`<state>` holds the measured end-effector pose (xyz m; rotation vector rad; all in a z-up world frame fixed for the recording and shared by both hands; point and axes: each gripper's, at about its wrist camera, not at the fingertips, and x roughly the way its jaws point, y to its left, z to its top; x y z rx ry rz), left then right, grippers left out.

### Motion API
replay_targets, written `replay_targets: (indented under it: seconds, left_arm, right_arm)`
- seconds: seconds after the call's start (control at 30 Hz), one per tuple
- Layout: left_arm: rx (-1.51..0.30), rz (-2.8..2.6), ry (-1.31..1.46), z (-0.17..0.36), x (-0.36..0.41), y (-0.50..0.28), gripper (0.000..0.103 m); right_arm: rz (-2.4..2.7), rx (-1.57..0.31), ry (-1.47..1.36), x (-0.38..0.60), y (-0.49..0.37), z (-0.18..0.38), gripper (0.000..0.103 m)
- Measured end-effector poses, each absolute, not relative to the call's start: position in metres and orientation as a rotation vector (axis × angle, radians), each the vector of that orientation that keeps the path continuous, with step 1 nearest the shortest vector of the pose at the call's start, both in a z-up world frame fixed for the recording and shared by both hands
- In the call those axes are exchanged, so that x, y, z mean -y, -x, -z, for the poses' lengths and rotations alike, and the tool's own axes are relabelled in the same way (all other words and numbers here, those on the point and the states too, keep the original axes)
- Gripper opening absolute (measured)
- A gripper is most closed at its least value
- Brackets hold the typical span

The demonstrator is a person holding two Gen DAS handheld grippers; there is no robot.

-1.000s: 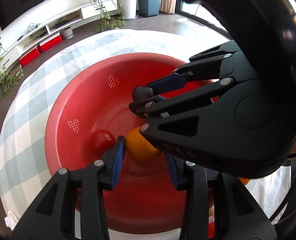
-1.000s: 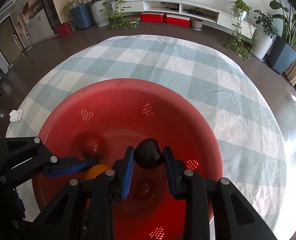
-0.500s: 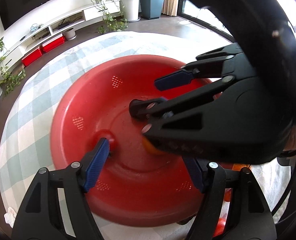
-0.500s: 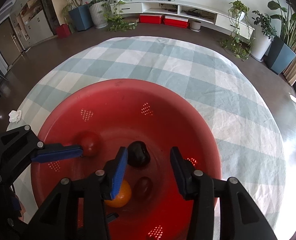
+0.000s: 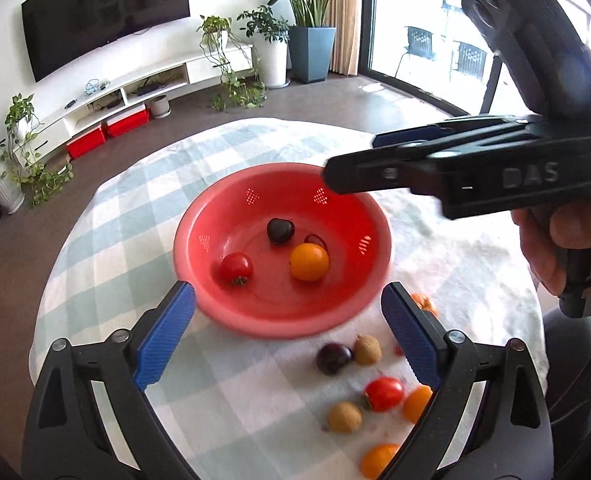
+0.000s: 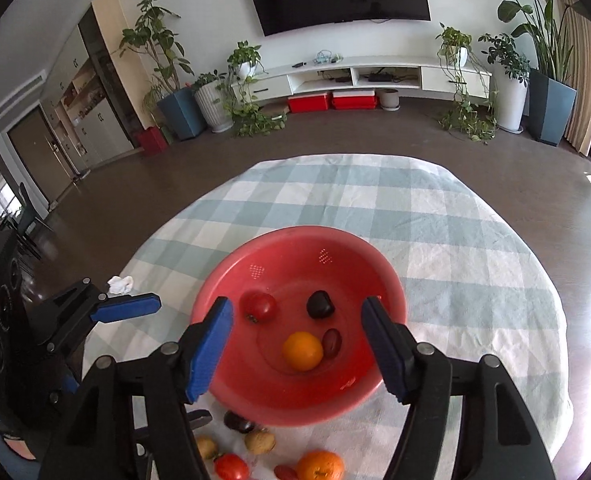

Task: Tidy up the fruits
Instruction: 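Raise both open tools out of the red bowl, then move the left tool to another orange and close on it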

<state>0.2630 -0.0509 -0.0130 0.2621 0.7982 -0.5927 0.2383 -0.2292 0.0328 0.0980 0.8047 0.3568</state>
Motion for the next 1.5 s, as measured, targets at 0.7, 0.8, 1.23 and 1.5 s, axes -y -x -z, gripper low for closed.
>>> replay_targets:
  seconds: [0.7, 0.8, 1.23, 1.5]
  left_arm:
    - [-0.788, 0.525, -0.29, 0.051, 0.021, -0.042, 0.103]
    - [-0.852, 0.527, -0.203, 0.061, 0.016, -0.049, 0.103]
    - [-0.894, 0.549, -0.158, 0.067, 0.023, -0.069, 0.099]
    - [-0.925, 0.545, -0.149, 0.077, 0.025, -0.079, 0.075]
  right_arm:
    - [-0.269, -0.742, -0.107, 0.23, -0.051, 0.022, 0.094]
    - [-0.258, -0.742, -0.085, 0.227, -0.046, 0.026, 0.094]
    - [-0.224, -0.754, -0.089, 0.23, -0.041, 0.037, 0.094]
    - [-0.21, -0.777, -0.084, 0.229, -0.044, 0.04, 0.094]
